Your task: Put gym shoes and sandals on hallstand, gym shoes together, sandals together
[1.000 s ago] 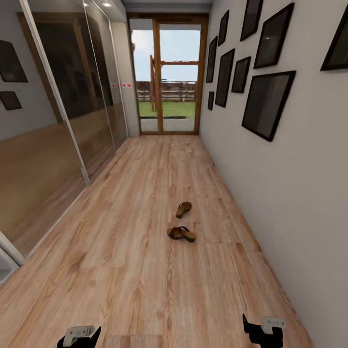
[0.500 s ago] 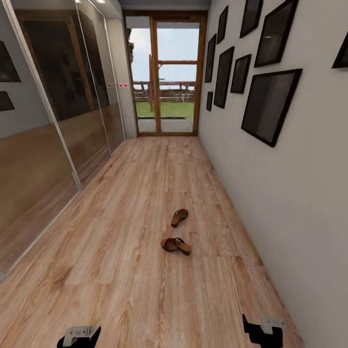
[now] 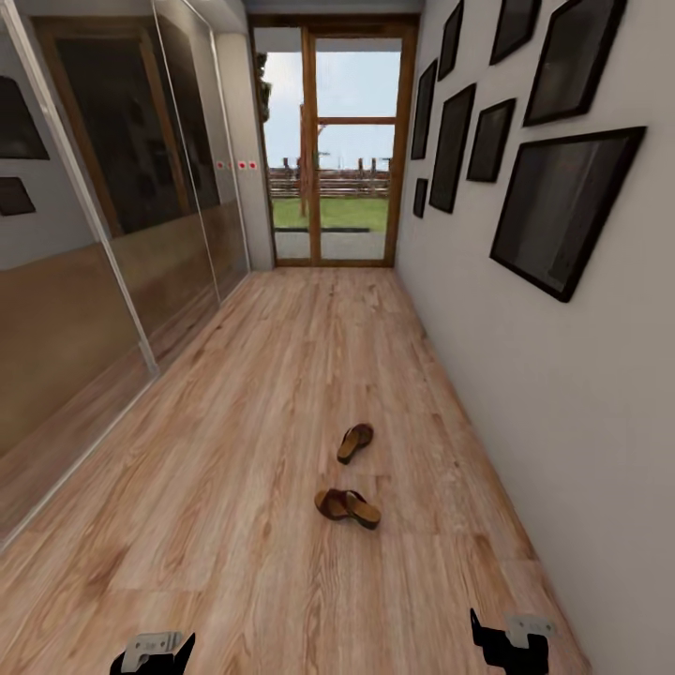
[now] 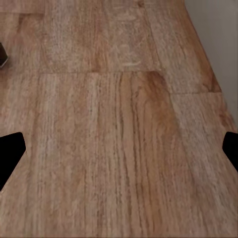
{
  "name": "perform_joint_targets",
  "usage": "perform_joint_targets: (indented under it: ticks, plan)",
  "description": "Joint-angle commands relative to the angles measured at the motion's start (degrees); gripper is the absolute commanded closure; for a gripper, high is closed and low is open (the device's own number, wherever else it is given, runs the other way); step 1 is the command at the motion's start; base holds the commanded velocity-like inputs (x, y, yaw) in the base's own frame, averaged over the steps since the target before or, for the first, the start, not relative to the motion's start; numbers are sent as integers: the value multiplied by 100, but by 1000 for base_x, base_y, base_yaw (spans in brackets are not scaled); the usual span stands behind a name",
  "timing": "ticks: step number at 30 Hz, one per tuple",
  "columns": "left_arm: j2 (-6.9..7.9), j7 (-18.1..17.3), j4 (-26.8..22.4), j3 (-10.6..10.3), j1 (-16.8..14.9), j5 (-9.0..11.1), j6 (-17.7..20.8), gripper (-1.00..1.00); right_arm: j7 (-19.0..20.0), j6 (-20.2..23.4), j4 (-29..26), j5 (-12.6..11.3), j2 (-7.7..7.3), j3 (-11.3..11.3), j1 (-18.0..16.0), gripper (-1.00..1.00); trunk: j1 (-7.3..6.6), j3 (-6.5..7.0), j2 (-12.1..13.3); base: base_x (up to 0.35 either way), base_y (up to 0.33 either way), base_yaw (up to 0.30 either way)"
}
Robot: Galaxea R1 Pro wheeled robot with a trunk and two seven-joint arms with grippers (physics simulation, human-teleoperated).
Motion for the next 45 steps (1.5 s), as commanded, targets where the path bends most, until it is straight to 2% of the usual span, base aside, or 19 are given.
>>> perform_joint_targets:
  ticks: [1,27,35,45]
  plan:
    - [-1,-33,3,49,-5,-33,-14,-100,-22,-16,5,60,-1,-35,-3,-100,2,-5,-2,304,-112,230]
    - [-1,-33,-3,49,-5,-33,-14,-100,-39,-15,-1,53,8,-39,-3,-100,2,-5,-2,285,-153,263]
    - [-1,-33,-5,49,-5,-33,-14,-100,-33,-15,-2,52,11,-37,-3,-100,2,-5,-2,224,-53,80]
    - [-1,-33,-6,45,-5,-38,-14,-100,-24,-20,0,56,13,-33,-3,-100,2,-5,-2,60,-4,7]
